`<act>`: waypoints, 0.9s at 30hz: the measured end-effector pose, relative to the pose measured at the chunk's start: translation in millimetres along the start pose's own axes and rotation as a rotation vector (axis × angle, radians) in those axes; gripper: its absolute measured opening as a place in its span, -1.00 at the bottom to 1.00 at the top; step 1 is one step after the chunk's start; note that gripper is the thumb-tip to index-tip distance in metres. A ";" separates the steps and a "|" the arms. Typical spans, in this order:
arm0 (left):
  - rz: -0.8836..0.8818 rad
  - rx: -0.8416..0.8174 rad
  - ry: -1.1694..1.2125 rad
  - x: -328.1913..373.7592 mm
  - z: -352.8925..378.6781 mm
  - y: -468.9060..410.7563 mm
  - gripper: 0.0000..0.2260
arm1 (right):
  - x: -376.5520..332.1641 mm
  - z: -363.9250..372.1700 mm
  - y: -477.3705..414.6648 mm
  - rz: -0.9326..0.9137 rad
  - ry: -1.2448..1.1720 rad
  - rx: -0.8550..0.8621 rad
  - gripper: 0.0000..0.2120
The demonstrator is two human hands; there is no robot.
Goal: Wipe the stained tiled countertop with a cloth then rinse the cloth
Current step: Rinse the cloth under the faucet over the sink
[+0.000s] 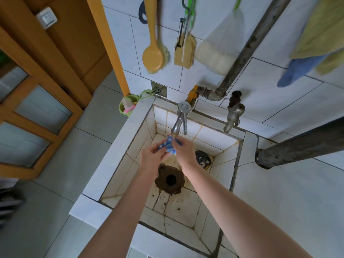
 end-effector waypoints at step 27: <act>0.010 0.061 -0.078 8.9 -12.8 -10.0 -0.75 | -2.3 11.8 2.8 0.020 0.049 -0.182 -0.72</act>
Point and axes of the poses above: each hand's wrist, its own y-axis away from the middle knuckle, its own z-axis out of the palm, x = y × z, the point moved 10 cm from there along -y, towards the middle knuckle, and after that the axes turned 4 degrees about -z, right-handed, at the moved point
